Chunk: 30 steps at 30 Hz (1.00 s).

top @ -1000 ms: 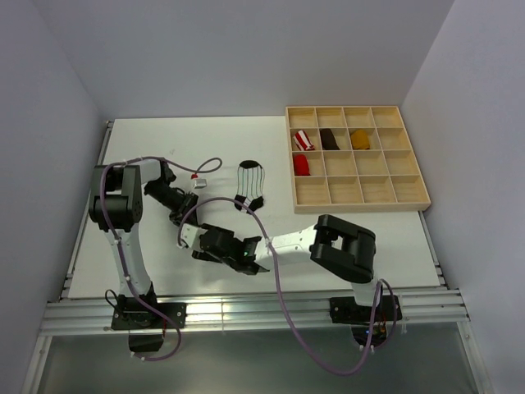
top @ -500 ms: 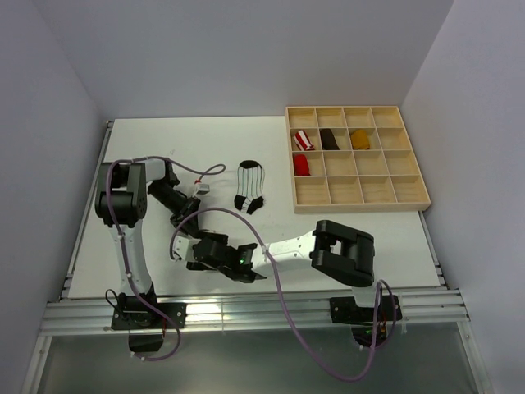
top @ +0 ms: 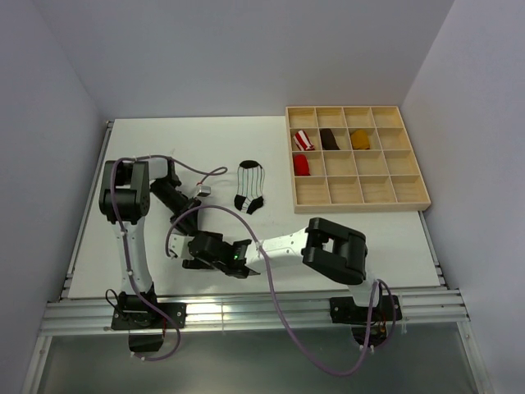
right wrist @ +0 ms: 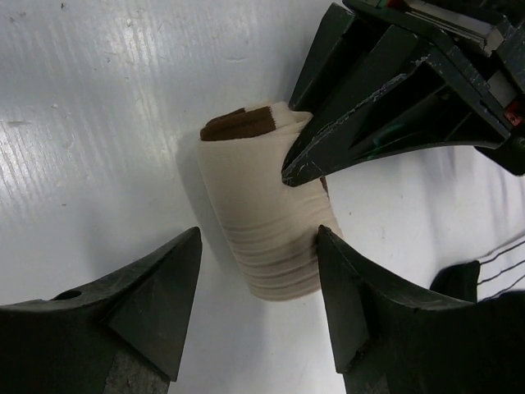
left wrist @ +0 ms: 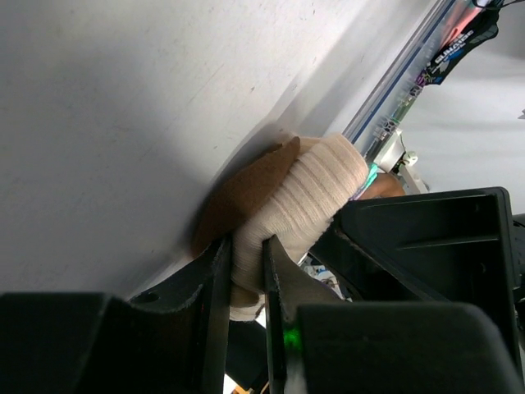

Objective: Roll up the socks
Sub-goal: Roll the sock at the center of the board, then pick up the sock at the center of the board.

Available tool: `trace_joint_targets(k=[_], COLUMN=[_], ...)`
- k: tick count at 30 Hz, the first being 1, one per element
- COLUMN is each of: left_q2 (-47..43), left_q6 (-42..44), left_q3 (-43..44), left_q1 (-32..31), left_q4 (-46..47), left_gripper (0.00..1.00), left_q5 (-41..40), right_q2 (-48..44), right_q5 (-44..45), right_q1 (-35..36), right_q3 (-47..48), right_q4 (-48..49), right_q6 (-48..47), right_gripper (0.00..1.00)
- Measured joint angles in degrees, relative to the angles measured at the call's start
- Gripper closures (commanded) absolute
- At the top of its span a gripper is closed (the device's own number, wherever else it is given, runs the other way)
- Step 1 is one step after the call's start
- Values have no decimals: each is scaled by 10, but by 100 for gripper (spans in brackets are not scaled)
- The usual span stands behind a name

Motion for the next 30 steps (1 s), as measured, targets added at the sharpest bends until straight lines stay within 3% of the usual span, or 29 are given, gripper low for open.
trace_joint_targets(k=[30], left_q2=[71], left_q6=[9], left_q3=[100], left_q1=[-16], left_q4=[-91], left_gripper=[100], left_q5=[-49], right_q2=[57], right_q5=[-5], right_q1=[-7], right_q3=[66], right_q4=[-26], right_q6=[3], right_gripper=[35])
